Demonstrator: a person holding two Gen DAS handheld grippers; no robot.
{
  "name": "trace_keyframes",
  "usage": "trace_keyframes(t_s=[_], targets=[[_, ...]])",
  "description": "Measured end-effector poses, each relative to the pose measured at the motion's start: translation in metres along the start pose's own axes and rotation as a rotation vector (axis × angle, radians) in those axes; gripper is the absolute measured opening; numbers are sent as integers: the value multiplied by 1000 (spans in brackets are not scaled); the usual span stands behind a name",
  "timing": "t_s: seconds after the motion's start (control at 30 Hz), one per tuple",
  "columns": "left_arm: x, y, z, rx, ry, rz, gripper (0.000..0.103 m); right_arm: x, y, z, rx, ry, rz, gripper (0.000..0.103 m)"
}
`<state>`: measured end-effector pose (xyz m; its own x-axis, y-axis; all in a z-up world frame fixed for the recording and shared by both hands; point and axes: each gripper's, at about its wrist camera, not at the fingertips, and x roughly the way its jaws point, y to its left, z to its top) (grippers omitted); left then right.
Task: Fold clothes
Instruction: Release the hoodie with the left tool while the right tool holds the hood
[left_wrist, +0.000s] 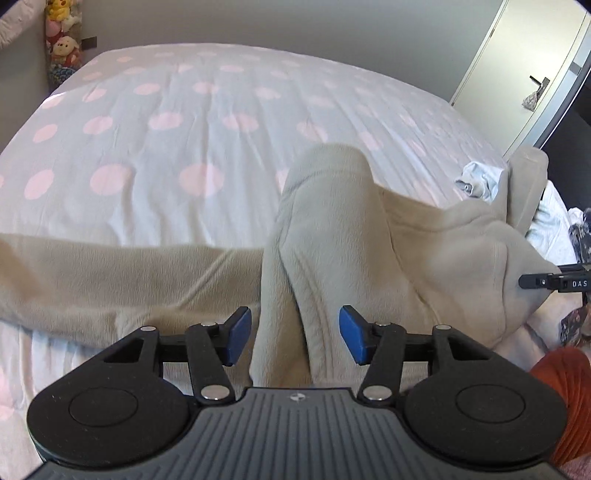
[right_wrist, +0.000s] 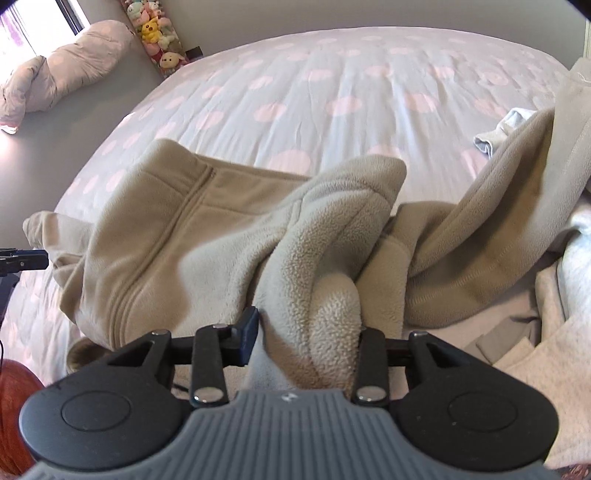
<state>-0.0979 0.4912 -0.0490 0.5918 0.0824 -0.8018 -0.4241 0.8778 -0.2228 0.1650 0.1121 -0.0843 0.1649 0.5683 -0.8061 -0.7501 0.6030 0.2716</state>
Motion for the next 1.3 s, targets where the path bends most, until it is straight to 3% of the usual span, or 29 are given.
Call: trace_keyframes(t_s=[0.03, 0.1, 0.13, 0.17, 0.27, 0.47, 0.7, 0.87, 0.9, 1.0, 1.17, 1.3], targets=[[5, 1, 6, 5, -1, 3, 51, -2, -1, 3, 2, 7, 0, 42], [14, 2, 16, 14, -2, 10, 51, -7, -4, 7, -7, 33, -27, 53], [18, 4, 19, 10, -1, 7, 52, -11, -5, 8, -18, 44, -57, 70], [22, 5, 22, 5, -1, 4, 53, -13, -5, 9, -36, 50, -92, 78], [43, 16, 33, -10, 10, -1, 54, -27, -19, 10, -47, 42, -110, 78], [91, 37, 56, -59, 10, -33, 54, -24, -57, 34, 121, -36, -47, 78], [146, 48, 70, -132, 45, -116, 54, 39, -78, 69, 274, -45, -21, 78], [174, 42, 65, -120, 95, -101, 59, 75, -87, 72, 320, -16, 11, 78], [178, 41, 62, -126, 101, -100, 60, 78, -86, 71, 317, -22, 15, 77], [184, 40, 57, -159, 108, -100, 64, 77, -75, 67, 266, -49, -18, 54], [176, 38, 55, -198, 100, -82, 64, 27, -56, 53, 151, -187, -50, 26], [163, 22, 56, -115, 104, -97, 64, -33, -46, 33, 104, -322, -98, 22]])
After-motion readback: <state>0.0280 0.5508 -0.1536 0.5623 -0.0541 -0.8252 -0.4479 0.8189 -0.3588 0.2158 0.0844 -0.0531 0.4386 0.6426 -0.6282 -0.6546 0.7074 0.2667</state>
